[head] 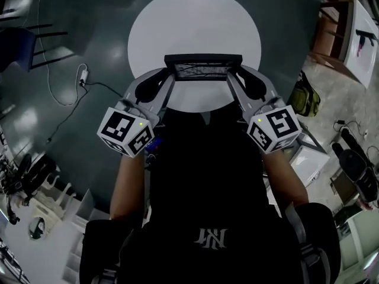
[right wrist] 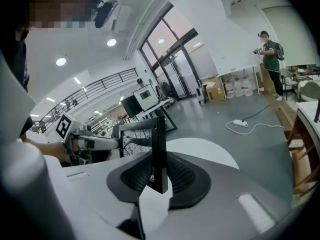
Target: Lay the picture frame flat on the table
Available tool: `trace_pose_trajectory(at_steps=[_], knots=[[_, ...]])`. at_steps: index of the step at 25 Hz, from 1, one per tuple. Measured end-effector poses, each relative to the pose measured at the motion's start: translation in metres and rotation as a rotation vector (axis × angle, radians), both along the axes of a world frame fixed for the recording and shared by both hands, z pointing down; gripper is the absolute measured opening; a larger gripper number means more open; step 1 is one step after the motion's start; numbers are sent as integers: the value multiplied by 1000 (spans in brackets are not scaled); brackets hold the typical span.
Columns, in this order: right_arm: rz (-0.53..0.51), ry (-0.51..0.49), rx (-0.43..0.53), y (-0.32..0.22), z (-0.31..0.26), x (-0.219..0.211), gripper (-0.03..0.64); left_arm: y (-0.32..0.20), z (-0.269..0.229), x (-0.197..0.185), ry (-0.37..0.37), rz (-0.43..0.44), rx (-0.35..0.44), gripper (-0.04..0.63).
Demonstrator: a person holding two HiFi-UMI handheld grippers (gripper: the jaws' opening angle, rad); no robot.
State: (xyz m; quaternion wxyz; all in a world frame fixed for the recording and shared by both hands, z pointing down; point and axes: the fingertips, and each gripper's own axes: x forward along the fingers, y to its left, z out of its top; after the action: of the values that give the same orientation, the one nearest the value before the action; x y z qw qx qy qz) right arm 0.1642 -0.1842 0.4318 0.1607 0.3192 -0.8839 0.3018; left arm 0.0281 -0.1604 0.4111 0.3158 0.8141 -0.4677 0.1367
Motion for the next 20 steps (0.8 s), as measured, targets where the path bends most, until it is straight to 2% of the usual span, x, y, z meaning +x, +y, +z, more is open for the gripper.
trace_pose_trajectory(at_steps=[4, 13, 20], knots=[[41, 39, -91, 7, 39, -15, 86, 1, 40, -16, 58, 24, -86, 41], [84, 76, -241, 24, 119, -35, 86, 3, 126, -37, 48, 101, -181, 41], [113, 85, -299, 29, 165, -34, 86, 8, 174, -36, 56, 110, -230, 41]])
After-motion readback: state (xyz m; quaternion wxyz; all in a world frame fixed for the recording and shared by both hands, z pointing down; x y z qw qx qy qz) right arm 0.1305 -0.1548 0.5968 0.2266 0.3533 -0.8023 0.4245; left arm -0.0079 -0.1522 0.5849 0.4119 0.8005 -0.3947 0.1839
